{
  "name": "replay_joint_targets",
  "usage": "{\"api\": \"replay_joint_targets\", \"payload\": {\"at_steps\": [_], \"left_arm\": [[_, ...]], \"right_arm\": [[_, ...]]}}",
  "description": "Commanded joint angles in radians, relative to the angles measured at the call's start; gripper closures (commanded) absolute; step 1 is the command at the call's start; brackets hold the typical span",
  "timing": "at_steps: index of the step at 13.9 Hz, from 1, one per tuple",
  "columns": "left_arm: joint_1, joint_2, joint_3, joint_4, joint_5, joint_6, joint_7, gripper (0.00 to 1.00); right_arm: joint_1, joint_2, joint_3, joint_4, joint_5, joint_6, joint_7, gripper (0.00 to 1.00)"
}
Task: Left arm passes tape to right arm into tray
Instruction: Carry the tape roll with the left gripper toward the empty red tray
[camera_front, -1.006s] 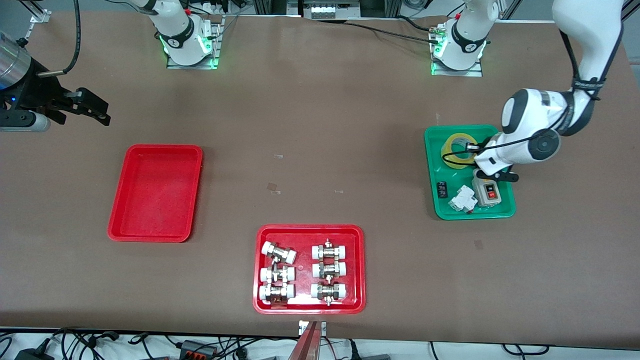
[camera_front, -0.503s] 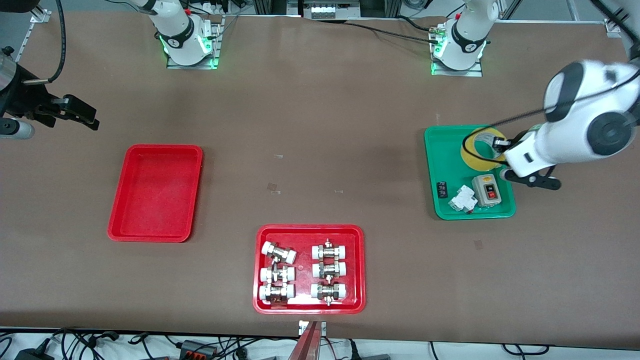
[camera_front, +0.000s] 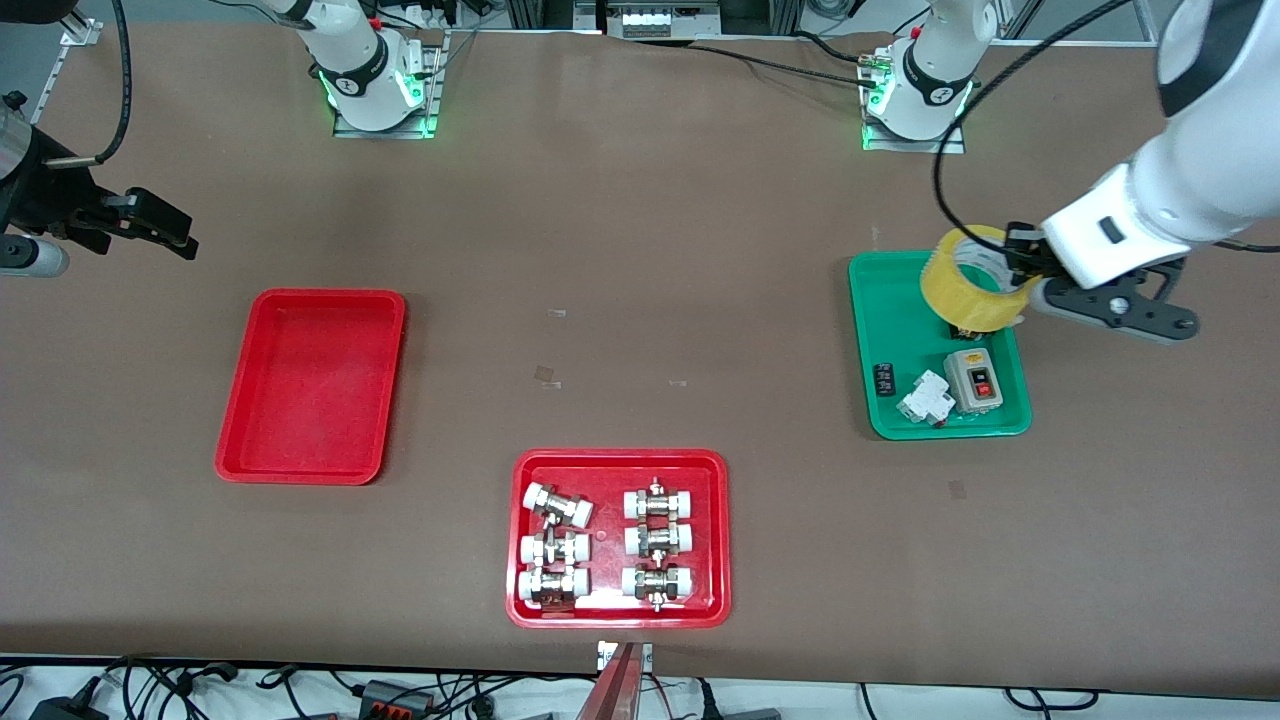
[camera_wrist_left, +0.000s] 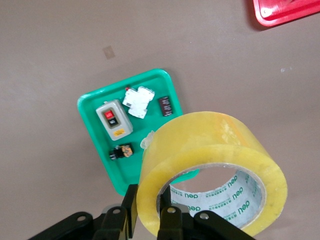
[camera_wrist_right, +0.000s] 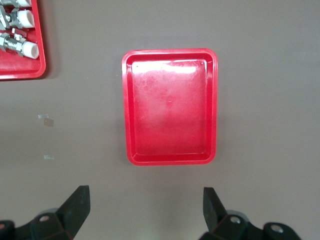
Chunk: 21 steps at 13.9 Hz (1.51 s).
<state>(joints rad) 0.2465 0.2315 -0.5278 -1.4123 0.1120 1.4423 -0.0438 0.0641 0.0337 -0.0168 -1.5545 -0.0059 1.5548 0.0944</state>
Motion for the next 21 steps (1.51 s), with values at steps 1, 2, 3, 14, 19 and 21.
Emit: {"api": "replay_joint_targets", "payload": {"at_steps": [1, 2, 3, 14, 19, 21], "left_arm": [[-0.09, 0.06, -0.009, 0.05, -0.049, -0.02, -0.189, 0.99], [-0.128, 0.069, -0.009, 0.05, -0.081, -0.02, -0.27, 0.99], [-0.157, 0.077, -0.009, 0.05, -0.106, -0.019, -0.348, 0.99], [-0.478, 0.319, -0.008, 0.072, -0.342, 0.501, -0.88, 0.98], [-0.545, 0.371, -0.006, 0.073, -0.483, 0.712, -1.083, 0.97], [-0.593, 0.387, -0.001, 0.073, -0.483, 0.852, -1.296, 0.96]], "right_arm": [[-0.004, 0.005, 0.008, 0.008, -0.002, -0.042, -0.025, 0.0], [-0.004, 0.005, 0.008, 0.008, -0.002, -0.047, -0.027, 0.0], [-0.004, 0.005, 0.008, 0.01, -0.002, -0.053, -0.027, 0.0], [-0.001, 0.006, 0.009, 0.007, 0.001, -0.067, -0.025, 0.0], [0.0, 0.014, 0.011, 0.005, 0.006, -0.071, -0.027, 0.0], [0.0, 0.018, 0.014, 0.005, 0.007, -0.091, -0.027, 0.0]]}}
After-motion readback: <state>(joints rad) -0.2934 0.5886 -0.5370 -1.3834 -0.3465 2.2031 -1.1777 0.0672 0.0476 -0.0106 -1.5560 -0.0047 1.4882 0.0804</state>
